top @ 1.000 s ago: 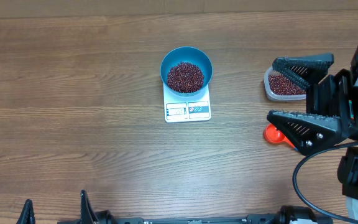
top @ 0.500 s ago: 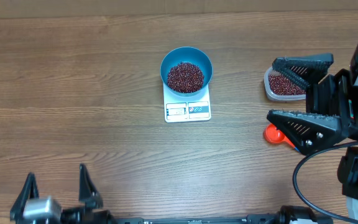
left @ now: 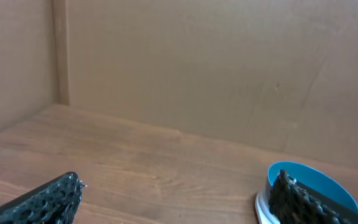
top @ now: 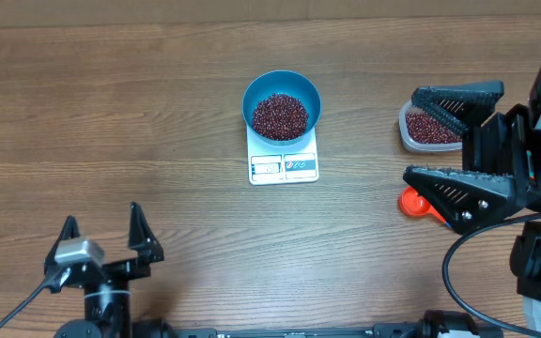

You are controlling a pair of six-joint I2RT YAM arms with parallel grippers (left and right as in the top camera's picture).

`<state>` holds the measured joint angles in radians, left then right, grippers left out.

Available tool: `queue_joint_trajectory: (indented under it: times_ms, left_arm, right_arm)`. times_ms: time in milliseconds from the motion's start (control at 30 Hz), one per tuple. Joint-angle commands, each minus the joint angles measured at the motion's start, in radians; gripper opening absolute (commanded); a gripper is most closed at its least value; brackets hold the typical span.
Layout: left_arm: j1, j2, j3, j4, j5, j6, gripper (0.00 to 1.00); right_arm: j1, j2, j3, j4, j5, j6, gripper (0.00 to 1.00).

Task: Scoop item into bowl and weigh 150g on scale

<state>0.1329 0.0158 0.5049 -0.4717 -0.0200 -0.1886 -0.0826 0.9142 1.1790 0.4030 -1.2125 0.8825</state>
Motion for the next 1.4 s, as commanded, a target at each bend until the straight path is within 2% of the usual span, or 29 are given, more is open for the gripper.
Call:
queue_joint_trajectory:
  times_ms: [0, 667, 967, 1367]
  left_arm:
    - [0.003, -0.011, -0.050, 0.057, -0.006, -0.018, 1.00]
    - [0.003, -0.011, -0.304, 0.296, -0.005, -0.018, 1.00]
    - [0.003, -0.011, -0.439, 0.408, 0.050, -0.029, 1.00]
    - [0.003, -0.011, -0.500, 0.417, 0.046, -0.036, 1.00]
  right_arm:
    - [0.007, -0.007, 0.006, 0.002, 0.006, 0.000, 1.00]
    - [0.006, -0.024, 0.006, 0.002, 0.006, 0.000, 1.00]
    - [0.006, -0.024, 0.006, 0.003, 0.006, 0.000, 1.00]
    - [0.006, -0.026, 0.006, 0.002, 0.006, 0.000, 1.00]
